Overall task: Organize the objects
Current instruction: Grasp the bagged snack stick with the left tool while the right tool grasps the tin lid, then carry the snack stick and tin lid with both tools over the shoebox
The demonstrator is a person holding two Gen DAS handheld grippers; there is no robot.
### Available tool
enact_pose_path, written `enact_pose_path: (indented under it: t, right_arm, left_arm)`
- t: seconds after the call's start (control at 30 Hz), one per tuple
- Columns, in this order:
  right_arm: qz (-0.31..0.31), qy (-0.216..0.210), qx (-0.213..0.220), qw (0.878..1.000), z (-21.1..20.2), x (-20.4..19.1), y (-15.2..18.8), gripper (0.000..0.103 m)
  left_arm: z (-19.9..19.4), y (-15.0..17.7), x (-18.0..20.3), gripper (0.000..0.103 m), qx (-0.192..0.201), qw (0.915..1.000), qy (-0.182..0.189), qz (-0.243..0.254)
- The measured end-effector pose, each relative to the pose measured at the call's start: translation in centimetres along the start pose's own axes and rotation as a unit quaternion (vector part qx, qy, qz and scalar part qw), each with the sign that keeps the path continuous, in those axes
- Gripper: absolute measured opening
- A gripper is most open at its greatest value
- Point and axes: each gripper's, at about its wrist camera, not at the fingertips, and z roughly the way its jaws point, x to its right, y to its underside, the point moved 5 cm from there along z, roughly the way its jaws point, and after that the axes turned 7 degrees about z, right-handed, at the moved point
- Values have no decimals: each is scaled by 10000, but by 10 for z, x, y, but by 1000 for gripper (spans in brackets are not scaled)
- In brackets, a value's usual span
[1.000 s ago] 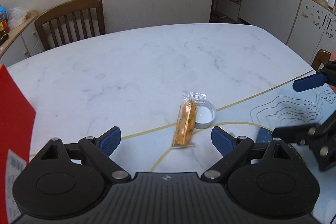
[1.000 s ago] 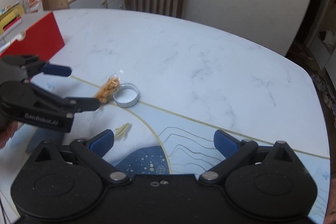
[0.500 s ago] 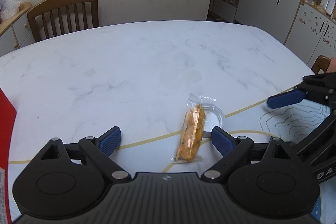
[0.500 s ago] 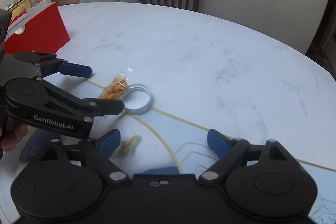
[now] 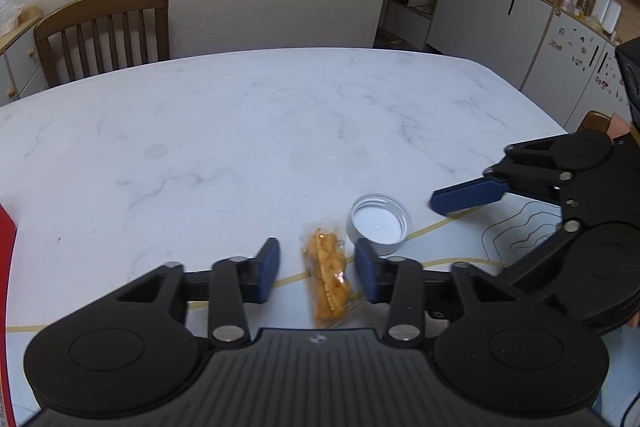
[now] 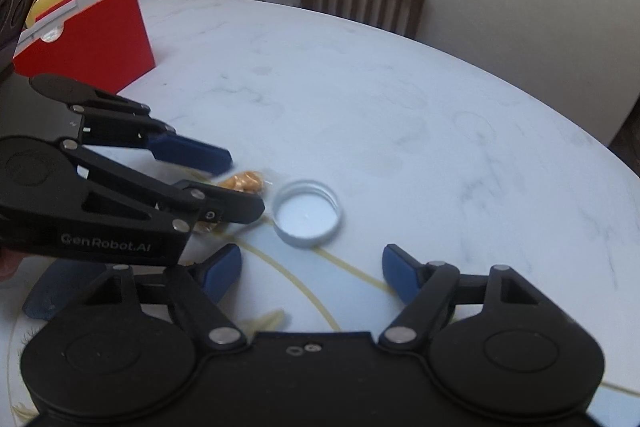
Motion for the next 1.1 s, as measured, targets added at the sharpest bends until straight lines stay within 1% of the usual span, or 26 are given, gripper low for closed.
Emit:
enact_pose_path:
  t: [0.07, 0.13, 0.17, 0.23, 0.3, 0.33, 0.4, 0.53, 0.67, 0.83, 1.1]
  right_arm:
    - [-34, -34, 23, 10000, 3, -2, -4, 75]
    - [-56, -65, 51, 10000, 5, -4, -6, 73]
    - [-62, -74, 66, 9999, 6, -4, -8, 70]
    - [-84, -98, 91, 9999, 7, -4, -11, 64]
    - [-74, -96, 107, 9999, 7, -5, -14, 52]
    - [-48, -86, 105, 9999, 8, -5, -16, 49]
    - [-16, -43, 103, 9999, 7, -6, -18, 38]
    - [63, 51, 61, 9999, 4, -11, -16, 38]
    - [212, 36, 67, 9997, -8, -17, -13, 38]
    - [310, 108, 76, 9994, -30, -26, -8, 38]
    - [534, 114, 133, 9984, -72, -43, -7, 38]
  left_arm:
    - [-1, 1, -4, 32, -9, 10000, -29, -94]
    - [-2, 1, -8, 28, -26, 9999, -26, -155]
    - [-2, 2, -8, 24, -37, 9999, -29, -160]
    - [-4, 2, -11, 22, -42, 9997, -26, -226]
    - [-5, 3, -16, 22, -56, 9995, -102, -302]
    - [-6, 4, -18, 22, -59, 9993, -128, -341]
    - [-7, 5, -22, 21, -67, 9990, -180, -410]
    - [-12, 6, -25, 21, -108, 9985, -281, -466]
    - [-21, 6, -26, 20, -97, 9980, -313, -547]
    - [-38, 6, -24, 20, -86, 9970, -282, -711]
    - [-76, 8, -14, 20, -45, 9966, -232, -792]
